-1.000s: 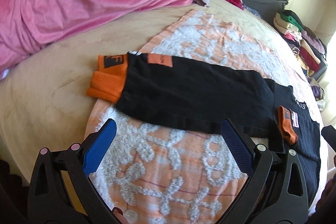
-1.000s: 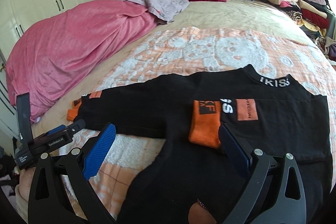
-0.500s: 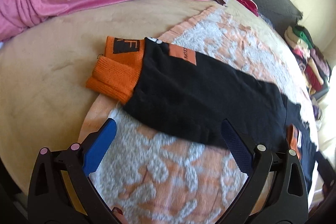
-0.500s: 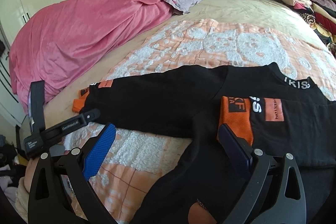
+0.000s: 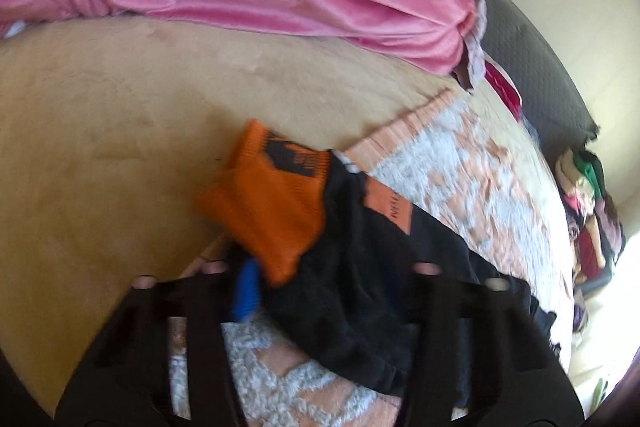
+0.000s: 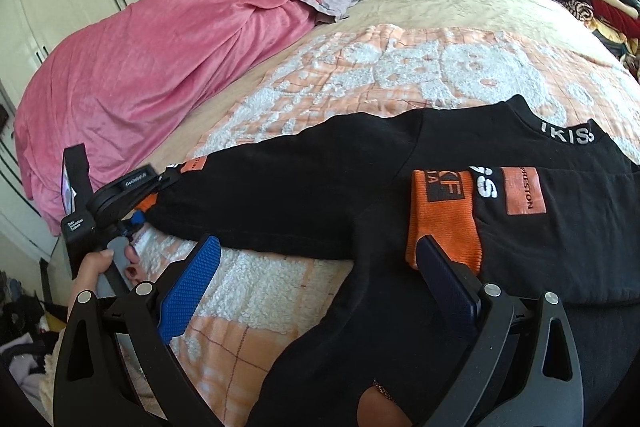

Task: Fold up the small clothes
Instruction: 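Close the left tool on the orange cuff and lift it, then carry the sleeve with the left tool across the shirt front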

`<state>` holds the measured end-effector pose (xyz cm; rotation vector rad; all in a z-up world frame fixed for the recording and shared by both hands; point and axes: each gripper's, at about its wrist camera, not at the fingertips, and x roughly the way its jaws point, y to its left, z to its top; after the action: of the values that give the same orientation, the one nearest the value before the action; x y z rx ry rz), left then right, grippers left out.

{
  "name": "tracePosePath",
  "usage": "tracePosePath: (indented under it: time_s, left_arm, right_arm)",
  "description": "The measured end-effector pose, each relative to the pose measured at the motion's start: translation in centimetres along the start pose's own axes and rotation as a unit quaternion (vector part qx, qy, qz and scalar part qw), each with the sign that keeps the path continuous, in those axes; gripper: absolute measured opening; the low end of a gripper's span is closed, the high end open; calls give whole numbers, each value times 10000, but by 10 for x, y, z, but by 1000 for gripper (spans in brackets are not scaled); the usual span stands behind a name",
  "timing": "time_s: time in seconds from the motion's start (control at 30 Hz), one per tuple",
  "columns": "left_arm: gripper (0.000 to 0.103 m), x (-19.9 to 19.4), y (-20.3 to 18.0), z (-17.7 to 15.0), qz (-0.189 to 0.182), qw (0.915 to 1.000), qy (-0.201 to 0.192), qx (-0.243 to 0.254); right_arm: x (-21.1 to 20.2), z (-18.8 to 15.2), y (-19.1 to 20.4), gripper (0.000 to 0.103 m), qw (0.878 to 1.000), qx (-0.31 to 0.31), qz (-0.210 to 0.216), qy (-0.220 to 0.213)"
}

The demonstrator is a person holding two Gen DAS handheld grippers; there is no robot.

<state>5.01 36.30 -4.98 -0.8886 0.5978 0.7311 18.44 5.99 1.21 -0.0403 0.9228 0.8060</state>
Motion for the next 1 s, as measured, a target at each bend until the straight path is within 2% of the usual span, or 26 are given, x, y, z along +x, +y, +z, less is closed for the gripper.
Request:
tracePosePath:
  time_s: [0.03,0.13,0.47,0.73,1.0]
  left_arm:
    - [20,0,2,1,-6,10000,7,-46]
    - [10,-6,4,3,-217,9997,-55,-108]
    - [7,-49,-34,-11,-1086,9914,-482,552]
    - [7,-79,-70,-36,-1542,9756,-733,1380]
    - [7,-104,-102,-52,-2049,9594,-741,1790]
  right_arm:
    - [-1,0,-2,98,10000,27,-7,-18]
    - [-5,-1,-8,98,9999,126,-42,-69]
    - [-35,-20,-47,98,9971,682,-206,-282]
    - [-61,-36,-86,98,9905,1165,-581,-445]
    - [-88,-45,-116,98,9831,1487,-894,-590]
